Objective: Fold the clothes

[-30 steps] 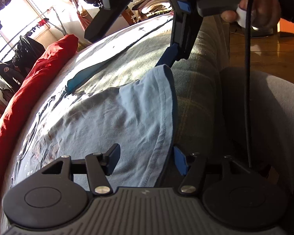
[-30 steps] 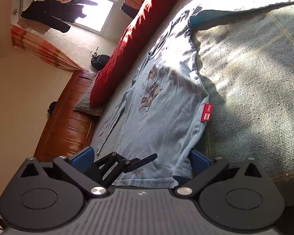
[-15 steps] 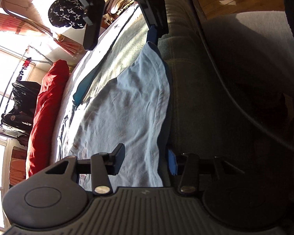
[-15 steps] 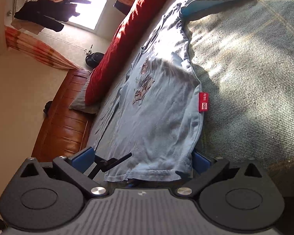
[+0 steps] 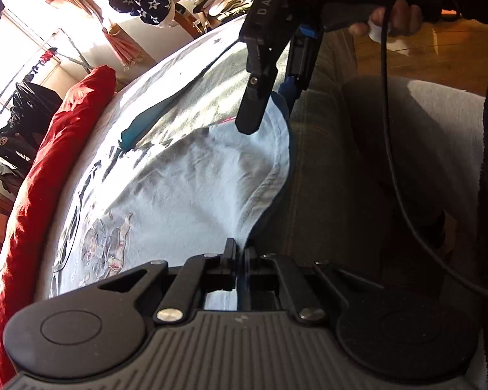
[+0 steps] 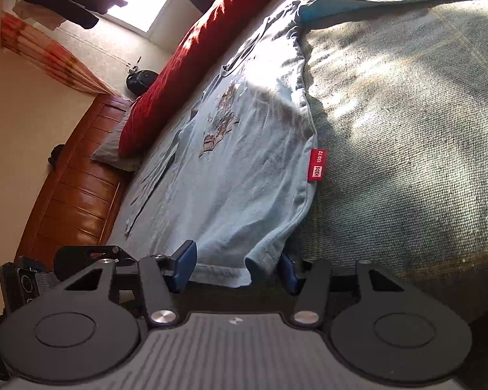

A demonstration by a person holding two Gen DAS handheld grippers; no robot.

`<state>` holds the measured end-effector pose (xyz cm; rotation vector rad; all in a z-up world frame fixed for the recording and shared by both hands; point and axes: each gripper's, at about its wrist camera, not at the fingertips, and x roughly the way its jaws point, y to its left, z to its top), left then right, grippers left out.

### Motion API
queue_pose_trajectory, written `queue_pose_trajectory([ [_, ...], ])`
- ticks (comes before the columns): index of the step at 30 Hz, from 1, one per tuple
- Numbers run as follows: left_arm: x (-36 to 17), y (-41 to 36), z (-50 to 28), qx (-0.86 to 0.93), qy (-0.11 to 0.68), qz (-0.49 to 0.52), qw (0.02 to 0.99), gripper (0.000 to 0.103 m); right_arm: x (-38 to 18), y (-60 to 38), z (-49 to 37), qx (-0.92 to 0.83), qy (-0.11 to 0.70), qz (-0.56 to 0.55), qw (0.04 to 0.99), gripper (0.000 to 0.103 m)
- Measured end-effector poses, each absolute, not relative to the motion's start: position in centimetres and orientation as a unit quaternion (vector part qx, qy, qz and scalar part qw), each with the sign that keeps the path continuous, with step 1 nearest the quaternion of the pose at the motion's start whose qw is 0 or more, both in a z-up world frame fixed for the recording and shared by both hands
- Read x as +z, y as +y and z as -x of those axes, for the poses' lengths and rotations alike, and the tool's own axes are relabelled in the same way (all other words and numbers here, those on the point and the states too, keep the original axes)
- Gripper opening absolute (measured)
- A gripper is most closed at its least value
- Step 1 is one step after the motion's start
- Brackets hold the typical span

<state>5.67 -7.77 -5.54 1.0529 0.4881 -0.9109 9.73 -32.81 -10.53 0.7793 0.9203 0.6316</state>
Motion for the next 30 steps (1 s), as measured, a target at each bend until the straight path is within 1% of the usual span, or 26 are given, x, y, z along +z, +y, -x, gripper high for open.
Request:
queue_pose_trajectory([
  [3,-5.7,-7.7,-6.0,-0.417,0.238,-0.468,0.742,0.004,-10.4,-32.9,-9.5,0.285,0.436,-0.349,0.779,0.053],
  [4,-5.9,-7.8,-6.2,-0.419,0.248,-0.461,0.742,0.006,-10.7,-33.0,-9.5,0.279,0.444,-0.346,0.778,0.053],
  [5,-6.0,-7.9,-6.2,-0.421,0.253,-0.454,0.743,0.012,-11.2,-33.1,-9.6,0.27,0.455,-0.344,0.776,0.053],
  [8,-5.7,-7.6,-5.6,-0.436,0.265,-0.434,0.742,0.015,-11.9,-33.5,-9.1,0.248,0.476,-0.339,0.773,0.053],
  [11,-4.4,-6.2,-5.2,-0.445,0.28,-0.413,0.744,0.016,-10.8,-34.0,-8.2,0.233,0.47,-0.313,0.791,0.06],
  [13,-3.4,-4.8,-5.4,-0.431,0.292,-0.4,0.755,0.017,-9.2,-33.6,-8.3,0.228,0.455,-0.27,0.818,0.067],
  [14,-2.8,-3.9,-5.9,-0.421,0.296,-0.389,0.764,0.021,-8.3,-33.0,-8.7,0.228,0.445,-0.245,0.831,0.068],
  [16,-1.7,-2.4,-7.7,-0.383,0.301,-0.365,0.794,0.031,-6.6,-32.0,-9.5,0.228,0.424,-0.194,0.855,0.077],
  [17,-1.4,-1.8,-9.0,-0.357,0.305,-0.352,0.81,0.043,-5.7,-31.4,-9.9,0.228,0.413,-0.169,0.865,0.079],
  [18,-1.1,-1.3,-10.4,-0.329,0.308,-0.339,0.826,0.047,-4.8,-30.9,-10.3,0.228,0.402,-0.143,0.875,0.084],
  [22,-1.7,-0.2,-17.6,-0.234,0.343,-0.271,0.869,0.049,-3.0,-26.8,-15.3,0.237,0.364,-0.065,0.898,0.096],
  [23,-2.2,0.0,-19.4,-0.217,0.351,-0.257,0.874,0.052,-3.0,-25.4,-17.1,0.237,0.361,-0.047,0.901,0.097],
  [27,-5.3,0.5,-24.1,-0.167,0.396,-0.232,0.873,0.052,-4.8,-20.9,-23.7,0.209,0.371,0.022,0.904,0.098],
  [29,-6.4,1.4,-24.4,-0.157,0.41,-0.214,0.872,0.054,-6.2,-19.9,-25.1,0.199,0.388,0.024,0.9,0.098],
  [30,-6.6,2.0,-23.9,-0.155,0.416,-0.2,0.874,0.056,-7.1,-19.7,-25.4,0.205,0.405,0.017,0.891,0.098],
])
